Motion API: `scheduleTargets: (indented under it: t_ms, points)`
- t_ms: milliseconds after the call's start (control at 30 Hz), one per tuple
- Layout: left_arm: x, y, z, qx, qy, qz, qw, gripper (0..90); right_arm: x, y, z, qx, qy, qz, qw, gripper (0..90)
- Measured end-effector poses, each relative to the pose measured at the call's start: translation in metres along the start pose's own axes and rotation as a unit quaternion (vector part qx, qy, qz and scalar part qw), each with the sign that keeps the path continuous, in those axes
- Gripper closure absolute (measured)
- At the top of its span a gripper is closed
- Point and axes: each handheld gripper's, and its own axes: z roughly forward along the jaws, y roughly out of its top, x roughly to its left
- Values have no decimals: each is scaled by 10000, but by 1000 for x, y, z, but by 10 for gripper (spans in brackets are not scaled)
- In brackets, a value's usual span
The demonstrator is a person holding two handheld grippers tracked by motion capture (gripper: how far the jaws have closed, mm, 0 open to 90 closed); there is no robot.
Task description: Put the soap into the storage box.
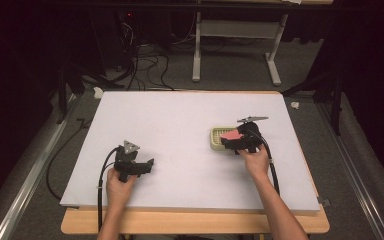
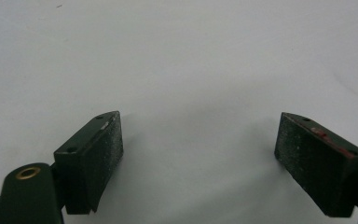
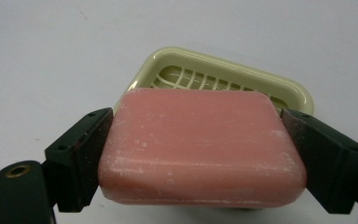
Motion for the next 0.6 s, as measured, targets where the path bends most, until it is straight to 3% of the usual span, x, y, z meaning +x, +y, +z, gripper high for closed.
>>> scheduleTargets:
  t_ms: [600]
  points:
    - [0, 0, 0, 9, 3, 6, 10000, 158, 5, 2, 16, 51, -136, 81, 9999, 136]
